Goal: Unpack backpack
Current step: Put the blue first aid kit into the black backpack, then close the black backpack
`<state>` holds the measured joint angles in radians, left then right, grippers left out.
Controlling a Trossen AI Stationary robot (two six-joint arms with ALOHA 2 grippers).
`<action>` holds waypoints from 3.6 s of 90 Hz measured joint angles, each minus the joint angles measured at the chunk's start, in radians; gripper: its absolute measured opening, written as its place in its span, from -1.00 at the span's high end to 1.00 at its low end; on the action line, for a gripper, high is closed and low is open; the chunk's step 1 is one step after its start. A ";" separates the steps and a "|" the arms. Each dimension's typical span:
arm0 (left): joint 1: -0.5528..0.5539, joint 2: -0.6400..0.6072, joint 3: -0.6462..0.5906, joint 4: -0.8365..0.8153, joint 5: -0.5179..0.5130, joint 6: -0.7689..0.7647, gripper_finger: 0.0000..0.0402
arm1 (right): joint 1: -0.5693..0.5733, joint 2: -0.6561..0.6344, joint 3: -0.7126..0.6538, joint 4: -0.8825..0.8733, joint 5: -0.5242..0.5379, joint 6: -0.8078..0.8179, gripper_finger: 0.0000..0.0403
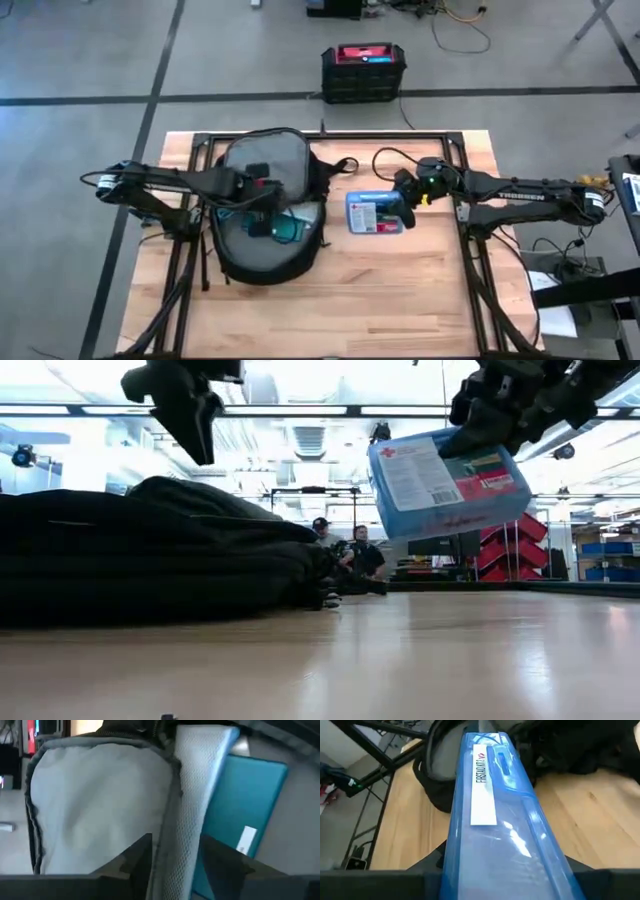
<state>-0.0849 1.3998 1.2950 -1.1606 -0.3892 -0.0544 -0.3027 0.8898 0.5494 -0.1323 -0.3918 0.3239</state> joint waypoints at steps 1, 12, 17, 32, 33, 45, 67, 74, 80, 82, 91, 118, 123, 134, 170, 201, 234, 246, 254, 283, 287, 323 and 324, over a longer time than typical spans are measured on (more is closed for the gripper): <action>-0.003 -0.002 -0.001 0.000 0.000 0.000 0.19 | 0.000 0.000 0.000 0.000 0.000 -0.001 0.37; -0.003 -0.004 -0.012 0.000 -0.013 -0.036 0.05 | 0.000 0.002 -0.001 -0.003 0.003 -0.049 0.37; 0.015 0.007 -0.030 -0.012 -0.047 -0.057 0.00 | 0.000 0.006 -0.001 0.008 0.008 -0.085 0.37; 0.085 0.051 -0.111 -0.006 -0.122 -0.053 -0.09 | 0.000 0.008 -0.003 0.082 0.029 -0.166 0.37; 0.090 0.055 -0.115 -0.005 -0.129 -0.053 -0.10 | 0.000 0.008 -0.003 0.093 0.030 -0.171 0.37; 0.153 0.090 -0.155 0.040 -0.197 -0.045 -0.11 | 0.025 0.004 -0.003 0.205 0.028 -0.242 0.37; 0.218 0.123 -0.120 0.171 -0.198 0.012 0.43 | 0.156 0.024 -0.002 0.309 0.076 -0.431 0.37; 0.227 0.127 -0.073 0.183 -0.167 0.021 0.81 | 0.220 0.039 -0.002 0.361 0.153 -0.513 0.37; 0.230 0.127 -0.028 0.197 -0.146 0.023 0.93 | 0.278 0.059 -0.002 0.399 0.243 -0.593 0.37; 0.230 0.127 -0.011 0.201 -0.144 0.024 0.94 | 0.298 0.069 -0.002 0.412 0.278 -0.621 0.37; 0.227 0.127 0.074 0.208 -0.134 0.026 0.98 | 0.377 0.125 -0.002 0.481 0.443 -0.755 0.37; 0.225 0.136 0.245 0.232 -0.084 0.047 0.99 | 0.449 0.392 0.047 0.693 0.767 -1.064 0.37; 0.225 0.138 0.255 0.242 -0.082 0.047 1.00 | 0.447 0.452 0.085 0.698 0.770 -1.086 0.37; 0.226 0.142 0.257 0.288 -0.082 0.047 1.00 | 0.447 0.593 0.201 0.691 0.803 -1.110 0.37; 0.216 0.155 0.249 0.325 -0.011 0.047 1.00 | 0.367 0.890 0.470 0.681 0.987 -1.145 0.37; 0.220 0.163 0.203 0.314 -0.002 0.056 1.00 | 0.372 0.855 0.558 0.204 0.828 -0.765 -0.63; 0.217 0.163 0.100 0.321 0.070 0.053 1.00 | 0.412 0.562 0.490 0.016 0.570 -0.408 -0.82; 0.193 0.163 0.043 0.384 0.114 0.115 0.99 | 0.335 0.415 0.419 -0.033 0.604 -0.231 -0.82; 0.165 0.163 0.002 0.481 0.117 0.171 0.93 | 0.240 0.339 0.360 -0.031 0.601 -0.119 -0.82; 0.110 0.164 0.009 0.548 0.116 0.270 0.31 | -0.214 0.372 0.214 0.096 0.202 0.161 -0.83; 0.108 0.164 0.024 0.550 0.116 0.271 0.21 | -0.256 0.403 0.210 0.143 0.139 0.189 -0.83; 0.015 0.161 0.204 0.369 0.112 0.168 -0.18 | -0.335 0.729 0.243 0.506 -0.149 0.375 -0.74; 0.009 0.161 0.206 0.363 0.113 0.156 -0.18 | -0.335 0.733 0.246 0.513 -0.151 0.374 -0.71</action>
<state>-0.0756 1.5612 1.5011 -0.7979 -0.2764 0.1016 -0.6376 1.6229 0.7953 0.3805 -0.5428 0.6984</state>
